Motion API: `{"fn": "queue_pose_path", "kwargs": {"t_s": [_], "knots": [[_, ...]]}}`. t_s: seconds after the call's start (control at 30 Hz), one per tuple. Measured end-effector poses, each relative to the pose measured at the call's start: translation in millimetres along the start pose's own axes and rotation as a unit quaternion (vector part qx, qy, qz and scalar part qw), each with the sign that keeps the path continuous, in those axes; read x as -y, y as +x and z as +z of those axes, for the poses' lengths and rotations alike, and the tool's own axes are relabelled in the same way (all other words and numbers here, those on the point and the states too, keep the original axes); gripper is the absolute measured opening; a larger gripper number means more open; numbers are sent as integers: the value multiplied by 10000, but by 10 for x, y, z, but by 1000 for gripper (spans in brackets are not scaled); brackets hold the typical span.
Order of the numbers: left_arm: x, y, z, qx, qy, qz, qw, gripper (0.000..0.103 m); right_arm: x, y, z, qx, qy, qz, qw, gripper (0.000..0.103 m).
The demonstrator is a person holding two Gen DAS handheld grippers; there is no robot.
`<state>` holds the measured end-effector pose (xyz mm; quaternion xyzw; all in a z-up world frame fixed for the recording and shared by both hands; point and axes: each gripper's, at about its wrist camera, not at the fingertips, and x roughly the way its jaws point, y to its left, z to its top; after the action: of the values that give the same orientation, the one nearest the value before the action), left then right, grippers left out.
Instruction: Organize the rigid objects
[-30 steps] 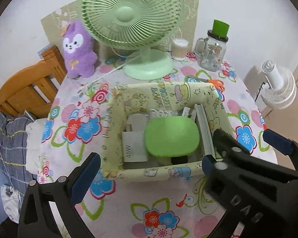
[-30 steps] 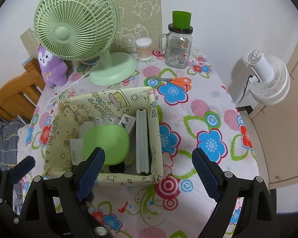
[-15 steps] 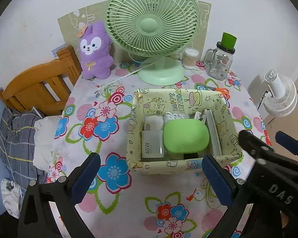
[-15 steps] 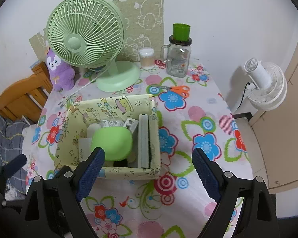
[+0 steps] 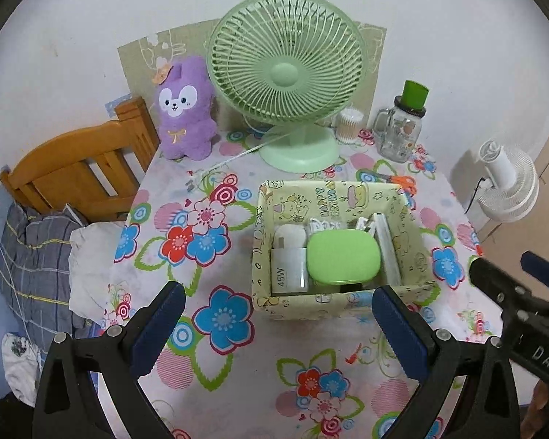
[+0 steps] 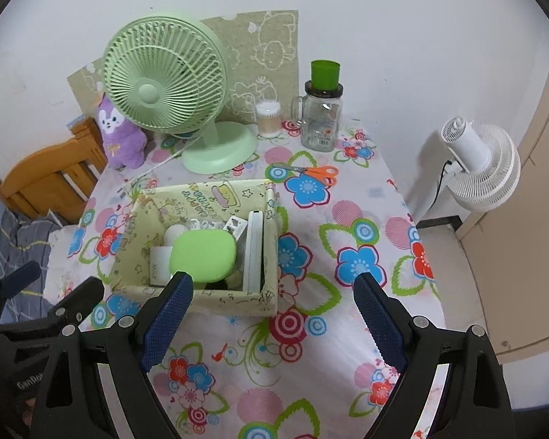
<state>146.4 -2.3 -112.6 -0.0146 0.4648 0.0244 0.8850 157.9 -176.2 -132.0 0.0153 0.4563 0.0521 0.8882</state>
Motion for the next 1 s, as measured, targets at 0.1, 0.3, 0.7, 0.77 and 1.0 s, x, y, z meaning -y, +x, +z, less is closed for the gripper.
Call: {"fn": "queue_pose_path", "kwargs": {"t_s": [0.1, 0.3, 0.7, 0.77, 1.0], "knots": [[-7, -147, -5, 141, -19, 11, 9999, 103, -10, -137, -19, 29, -45, 120, 9999, 91], [-70, -457, 3, 366, -202, -29, 9991, 103, -65, -342, -41, 186, -201, 217, 9994, 91], [6, -932, -14, 651, -9, -22, 9979, 103, -89, -760, -29, 443, -215, 154, 9987, 91], [9, -986, -7, 676, -6, -11, 9977, 103, -85, -837, -25, 510, -216, 123, 9984, 91], [36, -1219, 2, 912, 54, 77, 9958, 103, -87, -1105, -15, 717, -264, 26, 9971, 91]]}}
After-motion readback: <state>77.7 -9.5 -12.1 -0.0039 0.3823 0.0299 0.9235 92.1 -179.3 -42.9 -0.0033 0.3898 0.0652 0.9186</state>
